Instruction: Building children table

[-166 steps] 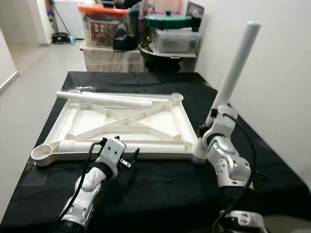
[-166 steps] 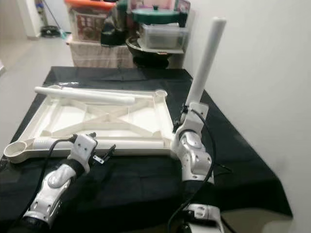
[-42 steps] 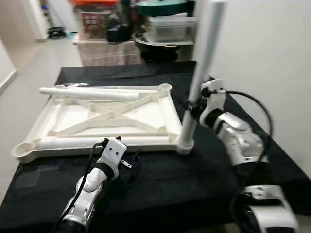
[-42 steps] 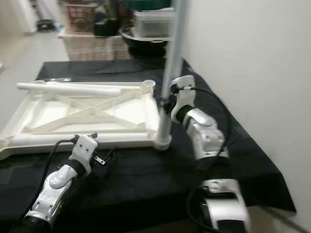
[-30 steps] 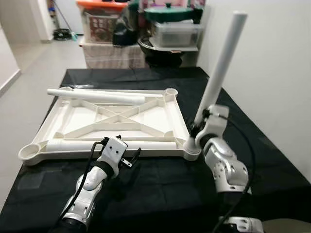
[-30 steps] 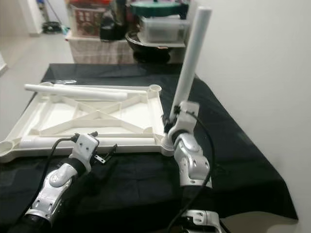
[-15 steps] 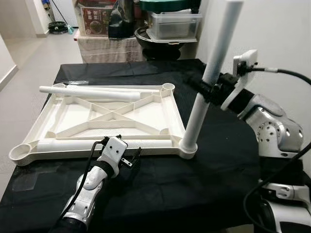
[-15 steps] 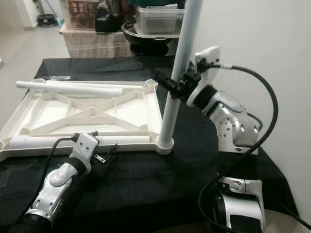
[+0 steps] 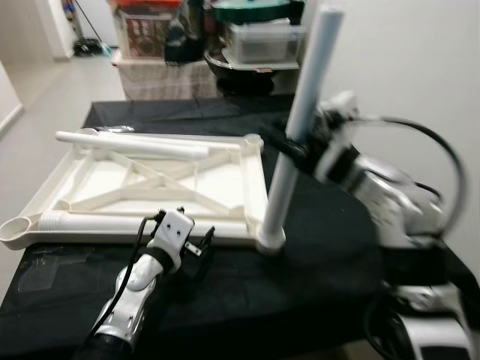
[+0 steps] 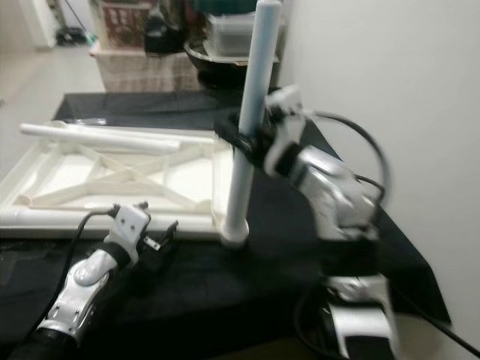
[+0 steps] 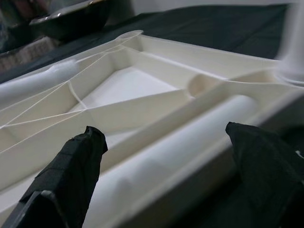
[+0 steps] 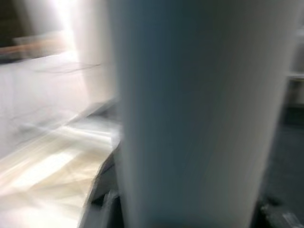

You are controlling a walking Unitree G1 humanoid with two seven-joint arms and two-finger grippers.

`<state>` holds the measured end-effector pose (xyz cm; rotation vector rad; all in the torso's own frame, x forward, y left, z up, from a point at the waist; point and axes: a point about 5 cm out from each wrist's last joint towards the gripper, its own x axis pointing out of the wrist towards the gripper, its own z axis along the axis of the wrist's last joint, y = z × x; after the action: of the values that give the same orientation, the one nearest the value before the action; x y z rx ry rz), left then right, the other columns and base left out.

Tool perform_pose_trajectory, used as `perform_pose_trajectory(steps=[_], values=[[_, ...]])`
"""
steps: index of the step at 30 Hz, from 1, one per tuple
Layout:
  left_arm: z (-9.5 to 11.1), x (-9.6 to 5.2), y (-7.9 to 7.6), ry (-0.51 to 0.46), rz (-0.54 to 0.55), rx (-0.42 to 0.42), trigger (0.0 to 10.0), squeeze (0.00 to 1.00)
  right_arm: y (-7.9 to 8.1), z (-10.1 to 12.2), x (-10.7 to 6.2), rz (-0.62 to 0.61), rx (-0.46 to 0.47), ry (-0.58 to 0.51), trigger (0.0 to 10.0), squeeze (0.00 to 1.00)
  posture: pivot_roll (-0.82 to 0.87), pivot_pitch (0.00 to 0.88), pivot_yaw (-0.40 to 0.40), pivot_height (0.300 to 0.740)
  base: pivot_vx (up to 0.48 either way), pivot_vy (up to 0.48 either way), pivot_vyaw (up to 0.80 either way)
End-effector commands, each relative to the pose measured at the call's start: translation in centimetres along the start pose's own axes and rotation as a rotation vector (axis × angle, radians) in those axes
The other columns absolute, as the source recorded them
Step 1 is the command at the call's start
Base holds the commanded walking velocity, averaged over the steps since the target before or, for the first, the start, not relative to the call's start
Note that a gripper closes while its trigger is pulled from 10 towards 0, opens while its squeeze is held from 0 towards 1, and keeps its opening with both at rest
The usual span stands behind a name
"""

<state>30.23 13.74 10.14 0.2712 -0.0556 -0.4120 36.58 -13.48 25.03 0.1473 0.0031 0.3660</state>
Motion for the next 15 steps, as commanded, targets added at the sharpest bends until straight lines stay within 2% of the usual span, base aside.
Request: perform_pose_trajectory(steps=[1, 2, 4, 5, 6, 7, 9, 10, 11, 12, 13, 14, 15], values=[[-0.2, 0.0, -0.2, 0.012, -0.010, 0.005, 10.0, 0.00, -5.0, -7.3, -2.1, -0.513, 0.119, 0.272, 0.0, 0.00, 0.00, 0.000, -0.060, 0.740, 0.000, 0.000, 0.00], [-0.2, 0.0, -0.3, 0.012, -0.011, 0.004, 10.0, 0.00, -4.9, -8.4, -2.9, -0.591, 0.135, 0.293, 0.0, 0.00, 0.00, 0.000, -0.060, 0.740, 0.000, 0.000, 0.00], [-0.2, 0.0, -0.3, 0.012, -0.012, 0.002, 10.0, 0.00, -4.3, -9.2, -3.6, -0.629, 0.151, 0.311, 0.0, 0.00, 0.00, 0.000, -0.060, 0.740, 0.000, 0.000, 0.00], [-0.3, -0.1, -0.2, 0.017, -0.012, 0.002, 10.0, 0.00, -3.0, -9.9, -3.6, -0.591, 0.139, 0.336, 4.8, 0.00, 0.00, 0.000, -0.058, 0.740, 0.000, 0.000, 0.00], [-0.4, -0.2, -0.2, 0.020, -0.013, 0.003, 10.0, 0.00, -2.1, -10.3, -3.6, -0.555, 0.132, 0.351, 4.8, 0.00, 0.00, 0.000, -0.058, 0.740, 0.000, 0.000, 0.00], [-0.4, -0.2, -0.2, 0.021, -0.013, 0.002, 10.0, 0.00, -1.2, -10.4, -3.5, -0.516, 0.156, 0.350, 10.0, 0.00, 0.00, 0.000, -0.058, 0.740, 0.000, 0.000, 0.00], [-0.4, -0.2, -0.2, 0.022, -0.013, 0.002, 10.0, 0.00, -0.7, -10.5, -3.5, -0.491, 0.174, 0.347, 10.0, 0.00, 0.00, 0.000, -0.058, 0.740, 0.000, 0.000, 0.00], [-0.4, -0.2, -0.2, 0.022, -0.013, 0.002, 10.0, 0.00, -0.4, -9.8, -3.2, -0.445, 0.185, 0.292, 10.0, 0.00, 0.00, 0.000, -0.060, 0.740, 0.000, 0.000, 0.00], [-0.4, -0.2, -0.2, 0.023, -0.012, 0.001, 10.0, 0.00, -0.3, -9.3, -3.1, -0.427, 0.199, 0.254, 10.0, 1.00, 0.00, 0.000, -0.061, 0.740, 0.000, 0.000, 0.00], [-0.4, -0.2, -0.2, 0.023, -0.011, 0.000, 10.0, 0.00, -0.1, -8.1, -2.6, -0.347, 0.211, 0.202, 10.0, 1.00, 0.00, 0.000, -0.062, 0.740, 0.000, 0.000, 0.00], [-0.4, -0.2, -0.2, 0.023, -0.011, 0.000, 10.0, 0.00, -0.1, -8.1, -2.6, -0.347, 0.211, 0.202, 10.0, 1.00, 0.00, 0.000, -0.062, 0.740, 0.000, 0.000, 0.00], [-0.4, -0.1, -0.2, 0.022, -0.009, -0.001, 10.0, 0.00, 0.4, -6.5, -1.8, -0.234, 0.196, 0.152, 10.0, 1.00, 0.00, 0.000, -0.063, 0.740, 0.000, 0.000, 0.00], [-0.4, -0.1, -0.2, 0.022, -0.009, -0.001, 10.0, 0.00, 0.4, -6.5, -1.8, -0.234, 0.196, 0.152, 10.0, 1.00, 0.00, 0.000, -0.063, 0.740, 0.000, 0.000, 0.00]])
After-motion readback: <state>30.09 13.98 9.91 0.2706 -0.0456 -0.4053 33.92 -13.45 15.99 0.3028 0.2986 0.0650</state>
